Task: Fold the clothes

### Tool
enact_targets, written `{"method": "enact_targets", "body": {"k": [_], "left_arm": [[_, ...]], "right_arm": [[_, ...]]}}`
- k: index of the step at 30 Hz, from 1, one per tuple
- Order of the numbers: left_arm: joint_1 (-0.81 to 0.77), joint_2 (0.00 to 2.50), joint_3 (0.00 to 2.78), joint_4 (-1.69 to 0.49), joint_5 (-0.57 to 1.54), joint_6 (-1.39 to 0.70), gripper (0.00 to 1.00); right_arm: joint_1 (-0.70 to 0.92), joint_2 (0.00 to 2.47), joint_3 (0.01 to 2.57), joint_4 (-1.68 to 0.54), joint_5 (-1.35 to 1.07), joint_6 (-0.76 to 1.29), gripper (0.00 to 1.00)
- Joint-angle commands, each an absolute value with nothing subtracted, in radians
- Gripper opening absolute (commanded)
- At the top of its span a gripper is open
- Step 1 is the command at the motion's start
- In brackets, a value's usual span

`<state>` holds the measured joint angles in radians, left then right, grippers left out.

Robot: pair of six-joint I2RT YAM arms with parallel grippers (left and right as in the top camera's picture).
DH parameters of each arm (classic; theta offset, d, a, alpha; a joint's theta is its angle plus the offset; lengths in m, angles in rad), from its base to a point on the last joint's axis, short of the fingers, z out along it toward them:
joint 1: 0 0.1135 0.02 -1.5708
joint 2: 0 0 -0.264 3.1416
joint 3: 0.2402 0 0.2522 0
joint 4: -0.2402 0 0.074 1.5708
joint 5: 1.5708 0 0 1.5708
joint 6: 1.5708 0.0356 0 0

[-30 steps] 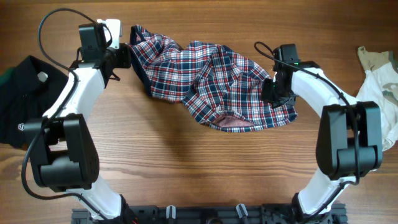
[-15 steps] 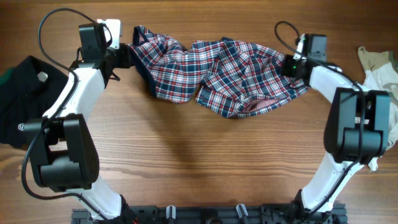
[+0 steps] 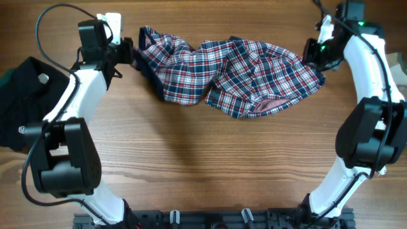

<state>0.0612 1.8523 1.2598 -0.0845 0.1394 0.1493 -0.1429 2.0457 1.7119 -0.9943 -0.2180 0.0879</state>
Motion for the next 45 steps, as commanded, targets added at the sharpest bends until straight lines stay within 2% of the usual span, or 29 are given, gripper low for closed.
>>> {"method": "enact_targets", "body": {"k": [1,3,4,5,6,7,8,10,13,16,19,24,31,35,38,39,41,45], "left_arm": [[0.072,1.771,1.264,-0.043,0.148,0.100,0.84],[0.072,1.739,1.264,-0.110,0.161,0.033,0.83],[0.071,1.718,1.264,-0.163,0.208,-0.006,0.79],[0.070,1.693,1.264,-0.239,0.288,-0.064,0.72],[0.067,1.666,1.264,-0.374,0.388,-0.157,0.67],[0.058,1.665,1.264,-0.485,0.433,-0.225,0.66],[0.047,1.670,1.263,-0.540,0.435,-0.241,0.71],[-0.002,1.683,1.256,-0.668,0.434,-0.353,0.89],[-0.121,1.683,1.252,-0.738,0.433,-0.412,0.94],[-0.260,1.687,1.229,-0.726,0.282,-0.455,0.97],[-0.326,1.716,1.188,-0.683,0.183,-0.461,0.96],[-0.320,1.816,1.187,-0.650,0.083,-0.455,0.96],[-0.295,1.863,1.187,-0.572,0.096,-0.373,0.95],[-0.295,1.912,1.187,-0.556,0.096,-0.373,0.87],[-0.295,1.911,1.187,-0.553,0.095,-0.369,0.75],[-0.295,1.911,1.187,-0.553,0.096,-0.369,0.75],[-0.295,1.912,1.187,-0.553,0.093,-0.368,0.85],[-0.284,1.912,1.187,-0.542,0.058,-0.344,0.86]], "right_arm": [[-0.108,2.038,1.640,-0.977,-0.238,0.086,0.09],[-0.089,2.038,1.580,-0.940,-0.237,0.108,0.09],[-0.081,2.038,1.549,-0.914,-0.237,0.109,0.09],[-0.075,2.038,1.514,-0.881,-0.237,0.112,0.09],[-0.073,2.038,1.472,-0.849,-0.237,0.115,0.10],[-0.073,2.038,1.456,-0.832,-0.237,0.114,0.11],[-0.073,2.038,1.446,-0.817,-0.237,0.115,0.12],[-0.073,2.038,1.441,-0.786,-0.237,0.112,0.12],[-0.072,2.038,1.440,-0.774,-0.238,0.106,0.14],[-0.068,2.038,1.439,-0.780,-0.238,0.104,0.16],[-0.068,2.038,1.439,-0.781,-0.238,0.104,0.17],[-0.068,2.038,1.439,-0.781,-0.237,0.104,0.19],[-0.068,2.038,1.439,-0.780,-0.237,0.104,0.24],[-0.068,2.038,1.439,-0.778,-0.237,0.095,0.28],[-0.068,2.038,1.439,-0.778,-0.237,0.079,0.29],[-0.068,2.038,1.439,-0.778,-0.237,0.079,0.30],[-0.068,2.038,1.439,-0.781,-0.237,0.078,0.30],[-0.068,2.038,1.439,-0.779,-0.237,0.078,0.31]]}}
